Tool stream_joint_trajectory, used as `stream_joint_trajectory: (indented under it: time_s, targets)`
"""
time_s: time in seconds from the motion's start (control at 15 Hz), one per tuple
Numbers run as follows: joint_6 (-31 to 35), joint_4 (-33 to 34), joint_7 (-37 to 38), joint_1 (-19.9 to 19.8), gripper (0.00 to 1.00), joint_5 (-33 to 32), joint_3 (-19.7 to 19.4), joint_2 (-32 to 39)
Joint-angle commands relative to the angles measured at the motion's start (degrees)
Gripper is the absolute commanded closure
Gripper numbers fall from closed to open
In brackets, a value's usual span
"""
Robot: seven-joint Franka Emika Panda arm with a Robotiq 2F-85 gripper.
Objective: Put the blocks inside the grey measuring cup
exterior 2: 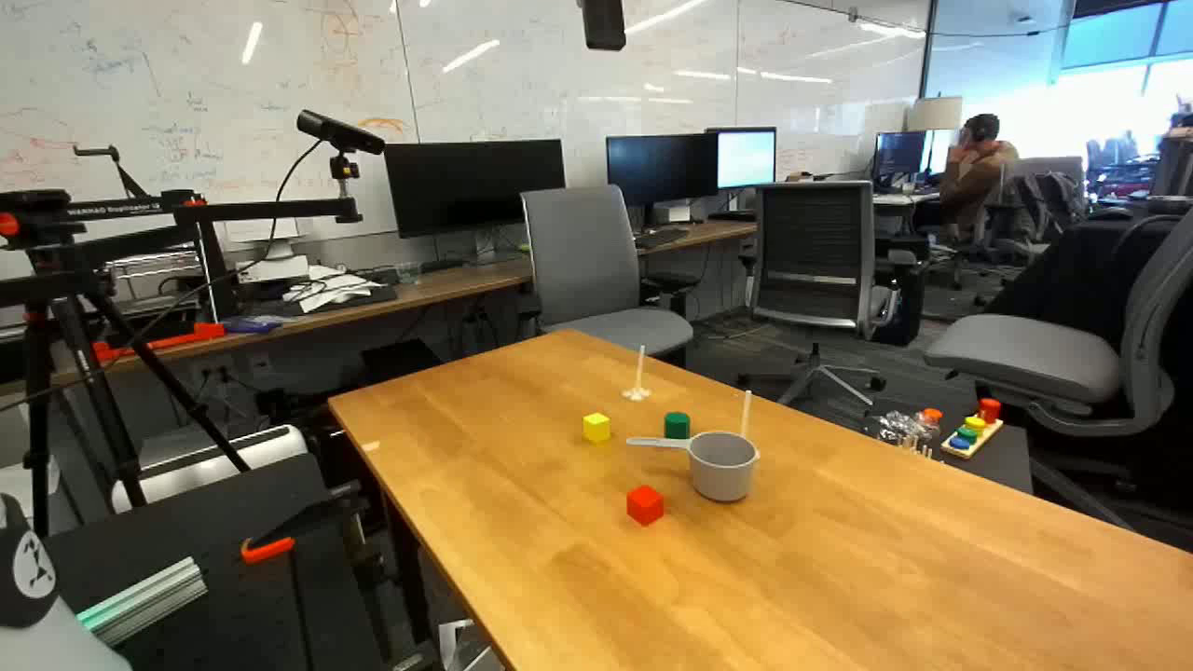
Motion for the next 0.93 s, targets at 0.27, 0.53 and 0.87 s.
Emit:
stream_joint_trajectory:
  time_s: [0.27, 0.53, 0.87]
  targets:
    - [-0.32, 0.61, 0.42, 1.2, 0.0, -0.44, -0.95, -0.17]
    - [-0.32, 0.61, 0.42, 1.2, 0.0, -0.44, -0.95, -0.17]
    - [1.64, -0.03, 0.85, 1.91, 0.0, -0.21, -0.5, 2.3]
